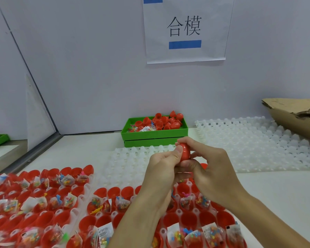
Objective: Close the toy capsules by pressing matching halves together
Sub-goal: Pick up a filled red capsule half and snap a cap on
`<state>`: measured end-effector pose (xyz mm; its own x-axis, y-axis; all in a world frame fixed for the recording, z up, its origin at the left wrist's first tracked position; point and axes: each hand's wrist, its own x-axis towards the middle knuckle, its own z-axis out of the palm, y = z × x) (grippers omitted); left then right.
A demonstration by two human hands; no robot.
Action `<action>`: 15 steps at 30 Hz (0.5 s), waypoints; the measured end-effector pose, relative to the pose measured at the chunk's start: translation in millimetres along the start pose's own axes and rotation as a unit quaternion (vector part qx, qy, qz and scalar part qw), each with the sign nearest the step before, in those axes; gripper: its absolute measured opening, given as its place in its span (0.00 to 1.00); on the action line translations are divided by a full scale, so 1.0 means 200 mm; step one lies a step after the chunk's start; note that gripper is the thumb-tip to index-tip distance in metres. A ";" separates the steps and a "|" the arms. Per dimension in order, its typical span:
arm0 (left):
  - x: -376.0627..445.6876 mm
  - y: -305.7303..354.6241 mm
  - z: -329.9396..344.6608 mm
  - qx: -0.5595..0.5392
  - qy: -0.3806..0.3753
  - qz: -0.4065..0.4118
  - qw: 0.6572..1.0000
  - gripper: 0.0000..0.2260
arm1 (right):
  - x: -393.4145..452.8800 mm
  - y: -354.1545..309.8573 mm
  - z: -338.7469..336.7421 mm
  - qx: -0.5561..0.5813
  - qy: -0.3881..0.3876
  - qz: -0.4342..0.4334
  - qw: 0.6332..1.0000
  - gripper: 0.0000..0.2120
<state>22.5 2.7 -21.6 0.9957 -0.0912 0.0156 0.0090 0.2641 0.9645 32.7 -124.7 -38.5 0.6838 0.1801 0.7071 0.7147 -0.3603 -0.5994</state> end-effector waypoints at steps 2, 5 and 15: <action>-0.01 0.00 0.00 -0.017 -0.015 -0.010 1.000 0.14 | 0.00 -0.01 0.00 0.009 0.001 0.005 1.000 0.17; -0.02 0.01 0.00 -0.108 -0.057 -0.045 0.991 0.15 | 0.01 -0.01 -0.01 0.036 0.008 0.019 0.999 0.17; 0.01 0.01 -0.07 0.253 0.174 0.157 0.939 0.09 | 0.01 0.01 -0.02 0.010 0.004 0.084 0.996 0.23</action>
<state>26.7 15.7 -23.0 0.9130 0.2564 0.3174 -0.2466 -0.2730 0.9299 34.3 -129.2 -37.2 0.7925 0.1122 0.5994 0.5936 -0.3671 -0.7161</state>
